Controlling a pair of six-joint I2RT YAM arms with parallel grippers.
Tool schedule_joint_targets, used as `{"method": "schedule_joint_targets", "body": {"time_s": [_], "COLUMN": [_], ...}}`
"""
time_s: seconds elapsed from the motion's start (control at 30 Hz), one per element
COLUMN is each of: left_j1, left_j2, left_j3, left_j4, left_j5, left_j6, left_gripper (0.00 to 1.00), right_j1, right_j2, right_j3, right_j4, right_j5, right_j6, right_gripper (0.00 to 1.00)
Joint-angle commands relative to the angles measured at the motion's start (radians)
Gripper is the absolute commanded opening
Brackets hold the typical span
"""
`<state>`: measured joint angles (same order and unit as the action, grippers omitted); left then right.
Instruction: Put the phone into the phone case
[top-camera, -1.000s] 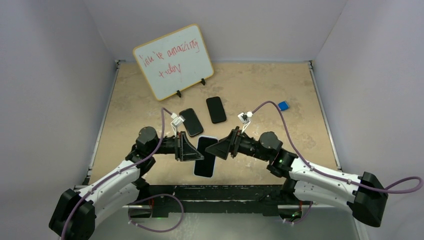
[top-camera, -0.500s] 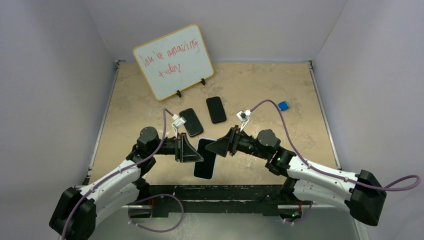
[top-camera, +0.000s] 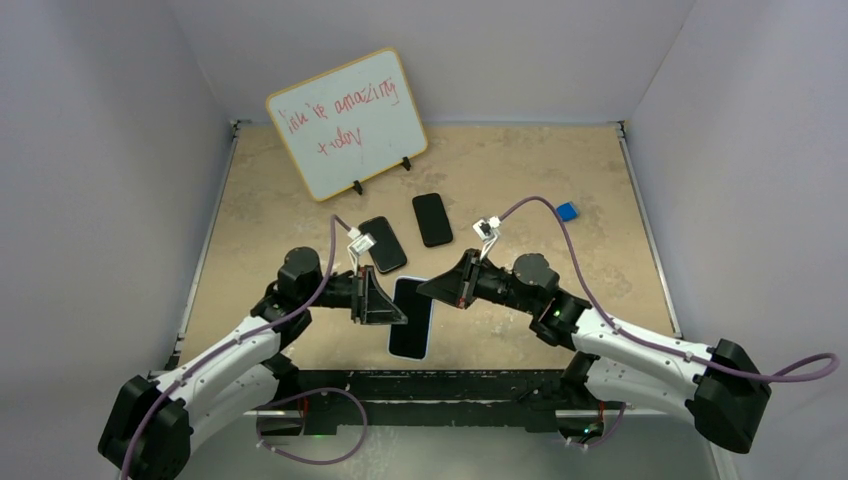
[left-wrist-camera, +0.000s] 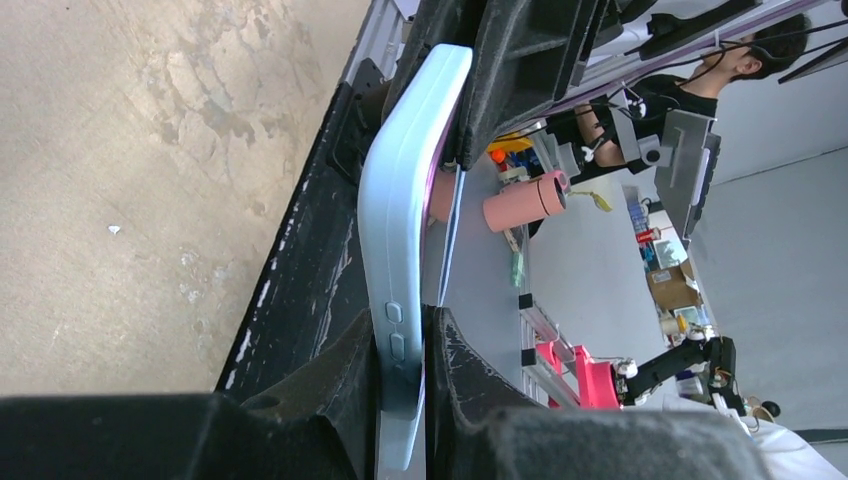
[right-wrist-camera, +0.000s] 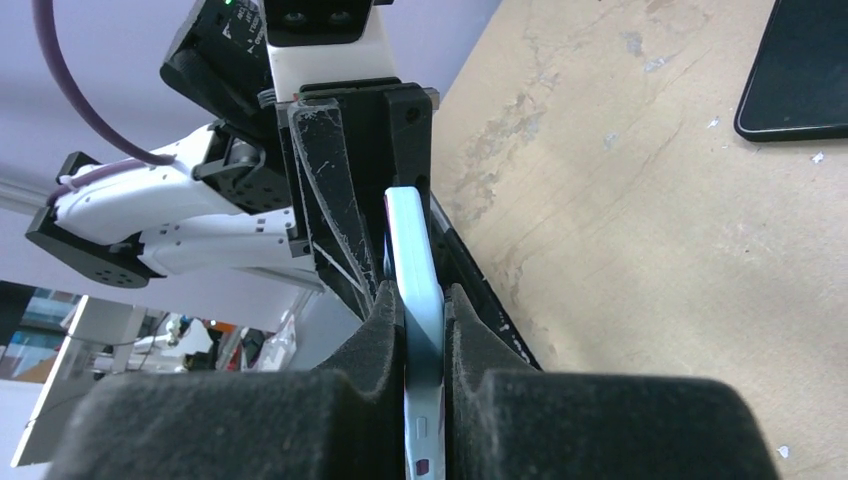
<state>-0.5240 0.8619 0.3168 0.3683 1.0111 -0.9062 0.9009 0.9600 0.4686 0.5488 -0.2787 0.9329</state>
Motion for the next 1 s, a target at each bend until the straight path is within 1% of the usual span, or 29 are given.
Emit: {"method": "schedule_joint_targets", "body": {"time_s": [0.0,0.03,0.07,0.17,0.23,0.3,0.47,0.57,0.63,0.67,0.73,0.77,0.8,0.9,0.97], "left_j1": [0.006,0.005,0.005,0.006,0.005,0.006,0.006,0.006,0.006,0.006,0.005,0.005,0.005,0.006,0.006], "left_j2": [-0.003,-0.010,-0.018,-0.069,-0.099,-0.110,-0.074,-0.039,-0.023,-0.020,-0.020,-0.025,-0.032,-0.044,-0.035], "left_j3": [0.049,0.051,0.056,0.073,0.083,0.097,0.124,0.122,0.122,0.121,0.120,0.120,0.122,0.132,0.143], "left_j4": [-0.145,-0.134,-0.130,-0.140,-0.147,-0.164,-0.151,-0.087,-0.072,-0.072,-0.083,-0.098,-0.115,-0.178,-0.204], "left_j5": [-0.112,-0.108,-0.107,-0.135,-0.157,-0.177,-0.200,-0.189,-0.185,-0.184,-0.198,-0.214,-0.232,-0.284,-0.292], "left_j6": [0.070,0.060,0.055,0.049,0.058,0.074,0.108,0.084,0.078,0.079,0.088,0.098,0.108,0.146,0.166], "left_gripper": [0.00,0.00,0.08,0.37,0.44,0.49,0.50,0.48,0.44,0.35,0.11,0.02,0.00,0.00,0.00], "right_j1": [0.005,0.004,0.004,0.004,0.004,0.003,0.001,0.000,0.001,0.001,0.001,0.001,0.001,0.001,0.001], "right_j2": [-0.015,-0.016,-0.018,-0.025,-0.032,-0.033,-0.018,-0.011,-0.008,-0.006,-0.004,-0.005,-0.007,-0.009,-0.004], "right_j3": [0.089,0.084,0.081,0.057,0.038,0.023,0.008,-0.001,-0.007,-0.009,-0.011,-0.012,-0.012,-0.013,-0.010], "right_j4": [-0.020,-0.018,-0.009,0.026,0.060,0.089,0.128,0.155,0.164,0.166,0.160,0.149,0.138,0.119,0.108], "right_j5": [-0.002,-0.003,-0.006,-0.024,-0.043,-0.063,-0.111,-0.119,-0.114,-0.113,-0.107,-0.100,-0.093,-0.072,-0.067], "right_j6": [-0.052,-0.054,-0.053,-0.037,-0.024,-0.010,0.008,0.021,0.026,0.027,0.027,0.022,0.015,0.006,0.000], "right_gripper": [0.00,0.00,0.00,0.00,0.00,0.00,0.00,0.00,0.00,0.00,0.00,0.00,0.00,0.00,0.00]}}
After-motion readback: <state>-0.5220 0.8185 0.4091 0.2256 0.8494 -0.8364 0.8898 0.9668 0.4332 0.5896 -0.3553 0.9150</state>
